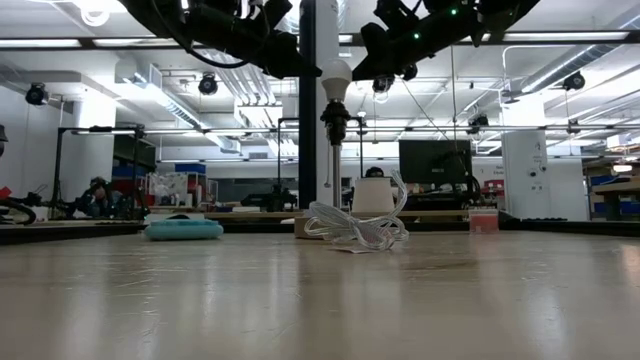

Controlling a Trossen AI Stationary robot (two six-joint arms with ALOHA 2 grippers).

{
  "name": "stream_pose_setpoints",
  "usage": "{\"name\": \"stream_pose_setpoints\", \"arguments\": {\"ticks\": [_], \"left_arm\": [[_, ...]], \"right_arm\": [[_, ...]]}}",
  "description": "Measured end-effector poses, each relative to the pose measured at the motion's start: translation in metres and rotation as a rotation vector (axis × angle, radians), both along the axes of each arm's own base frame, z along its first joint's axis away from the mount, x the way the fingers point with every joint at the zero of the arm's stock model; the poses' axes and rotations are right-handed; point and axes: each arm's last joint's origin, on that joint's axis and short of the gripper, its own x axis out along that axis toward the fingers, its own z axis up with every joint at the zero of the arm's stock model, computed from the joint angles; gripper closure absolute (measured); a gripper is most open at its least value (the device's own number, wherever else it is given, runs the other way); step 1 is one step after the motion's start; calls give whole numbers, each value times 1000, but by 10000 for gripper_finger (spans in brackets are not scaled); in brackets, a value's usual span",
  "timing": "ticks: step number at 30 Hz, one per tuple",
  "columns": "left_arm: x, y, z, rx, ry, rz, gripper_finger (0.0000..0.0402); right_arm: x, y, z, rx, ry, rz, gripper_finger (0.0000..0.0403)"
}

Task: Screw lightbulb
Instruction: Insert the light bulb into the desk lamp

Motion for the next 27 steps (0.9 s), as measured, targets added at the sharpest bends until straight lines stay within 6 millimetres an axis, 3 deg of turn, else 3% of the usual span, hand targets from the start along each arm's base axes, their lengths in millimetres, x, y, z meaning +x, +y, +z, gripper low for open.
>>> {"name": "stream_pose_setpoints", "arguments": {"ticks": [11, 19, 27], "left_arm": [[-1, 2, -1, 5, 6, 45, 401], [-1, 3, 1, 17, -6, 64, 401], [-1, 3, 0, 8, 1, 67, 401]], "right_arm": [[2, 6, -1, 9, 8, 21, 403], [7, 21, -3, 34, 13, 132, 403], [6, 22, -2, 9, 19, 47, 403]]}}
